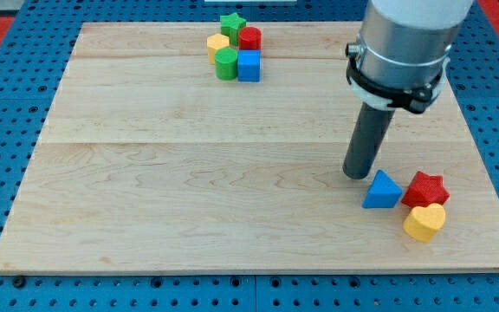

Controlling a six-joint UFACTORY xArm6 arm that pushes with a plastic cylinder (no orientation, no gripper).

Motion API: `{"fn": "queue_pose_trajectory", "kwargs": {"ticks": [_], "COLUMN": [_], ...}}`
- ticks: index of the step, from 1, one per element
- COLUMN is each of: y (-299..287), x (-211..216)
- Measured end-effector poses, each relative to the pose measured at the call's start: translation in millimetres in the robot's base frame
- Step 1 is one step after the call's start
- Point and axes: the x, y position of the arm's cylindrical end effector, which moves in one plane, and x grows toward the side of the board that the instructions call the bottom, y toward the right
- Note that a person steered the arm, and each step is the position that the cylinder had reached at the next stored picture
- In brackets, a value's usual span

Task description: Move the green circle with the yellow hexagon to the center of the board

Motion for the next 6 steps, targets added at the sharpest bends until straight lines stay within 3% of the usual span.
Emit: {"fn": "queue_pose_trajectory", "kwargs": {"ticks": [1, 3, 4, 6], "y": [2, 30, -2, -89], "x": [-66, -237, -293, -294]}}
